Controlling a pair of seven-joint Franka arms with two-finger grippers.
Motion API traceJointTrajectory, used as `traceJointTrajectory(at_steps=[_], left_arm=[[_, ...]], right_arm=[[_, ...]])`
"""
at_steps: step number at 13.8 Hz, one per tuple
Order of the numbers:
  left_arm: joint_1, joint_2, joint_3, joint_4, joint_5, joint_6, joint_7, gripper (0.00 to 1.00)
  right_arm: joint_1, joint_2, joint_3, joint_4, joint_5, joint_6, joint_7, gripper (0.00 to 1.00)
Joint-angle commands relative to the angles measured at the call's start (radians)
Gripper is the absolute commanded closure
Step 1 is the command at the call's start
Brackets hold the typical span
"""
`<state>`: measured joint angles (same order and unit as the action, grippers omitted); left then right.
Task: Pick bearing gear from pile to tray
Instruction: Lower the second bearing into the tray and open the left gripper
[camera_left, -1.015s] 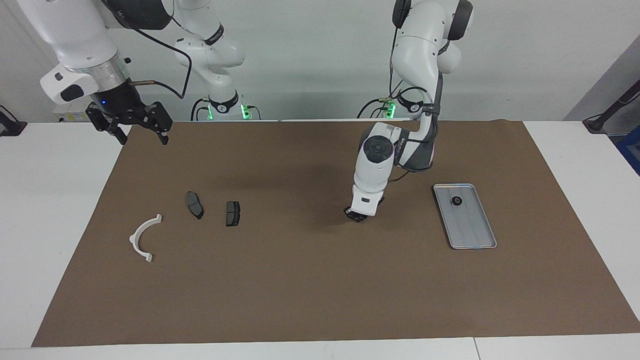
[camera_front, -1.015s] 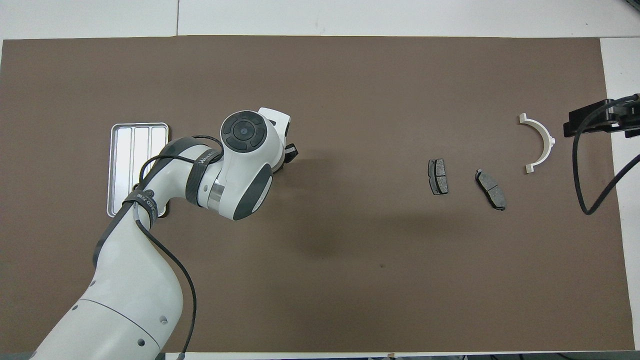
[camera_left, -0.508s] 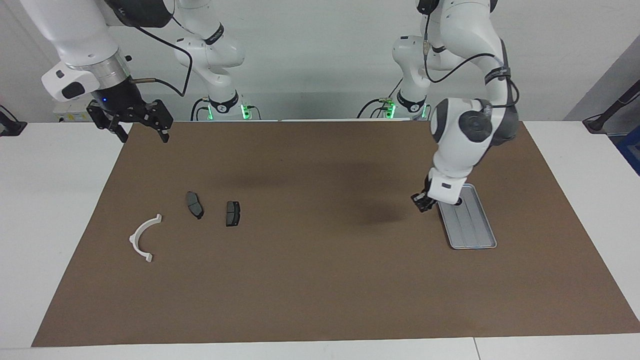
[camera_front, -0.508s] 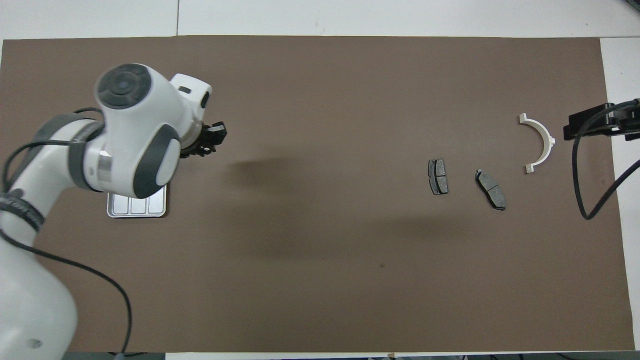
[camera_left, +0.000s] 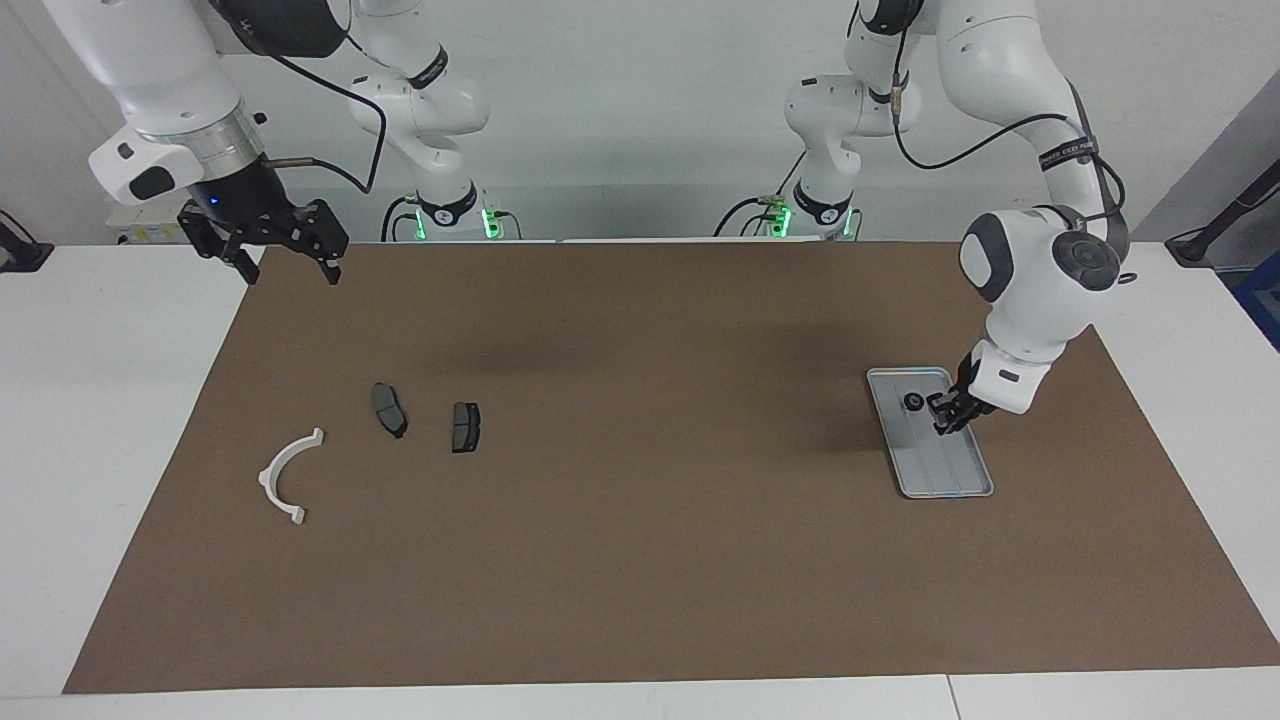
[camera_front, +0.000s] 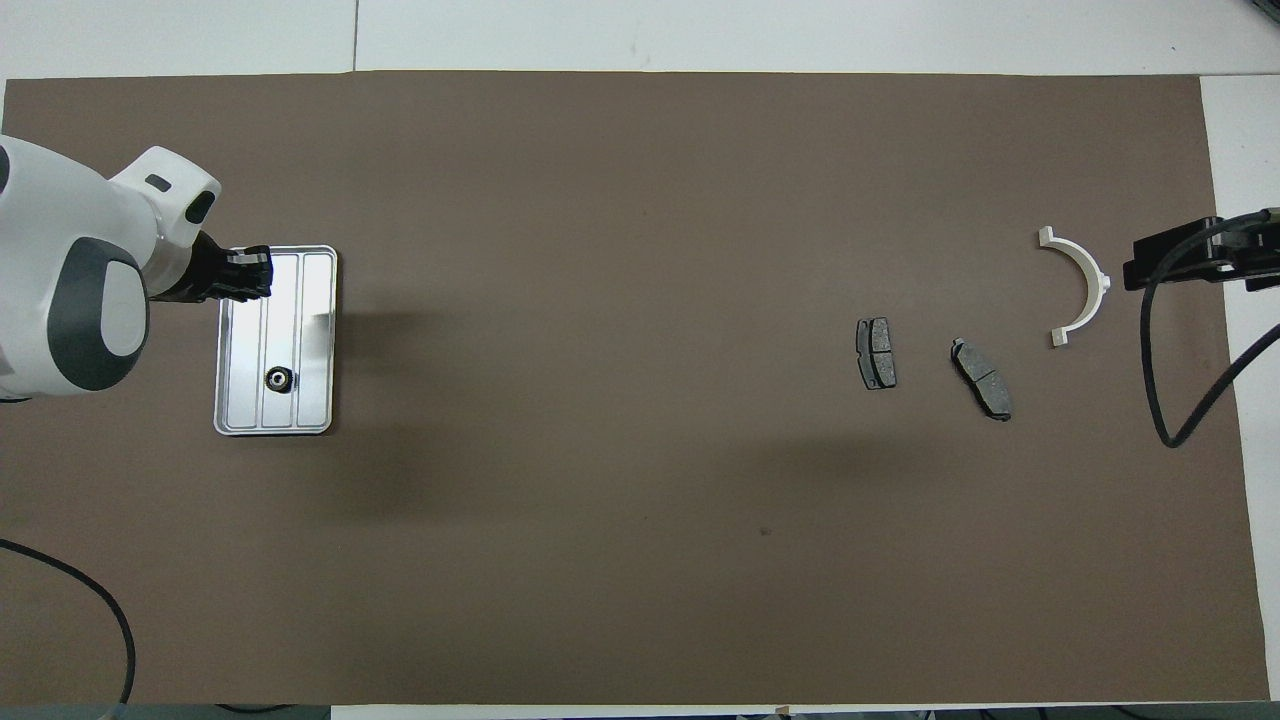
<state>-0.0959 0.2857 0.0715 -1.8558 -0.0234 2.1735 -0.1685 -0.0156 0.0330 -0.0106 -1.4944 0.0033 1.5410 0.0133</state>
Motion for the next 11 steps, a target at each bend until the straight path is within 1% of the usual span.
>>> traceJointTrajectory(at_steps=[1, 5, 8, 11], left_arm=[[0.002, 0.044, -0.009, -0.005, 0.008, 0.06, 0.011, 1.0], [0.015, 0.049, -0.009, -0.069, 0.034, 0.126, 0.053, 1.0], [0.021, 0.052, -0.009, -0.08, 0.034, 0.14, 0.076, 1.0], [0.021, 0.05, -0.009, -0.129, 0.034, 0.202, 0.078, 1.0]], right_arm=[[-0.009, -0.028, 0.004, -0.04, 0.011, 0.027, -0.026, 0.0], [-0.012, -0.028, 0.004, -0.04, 0.011, 0.025, -0.027, 0.0], [-0.012, -0.025, 0.004, -0.041, 0.011, 0.025, -0.026, 0.0], [-0.012, -0.028, 0.004, -0.04, 0.011, 0.025, -0.026, 0.0]])
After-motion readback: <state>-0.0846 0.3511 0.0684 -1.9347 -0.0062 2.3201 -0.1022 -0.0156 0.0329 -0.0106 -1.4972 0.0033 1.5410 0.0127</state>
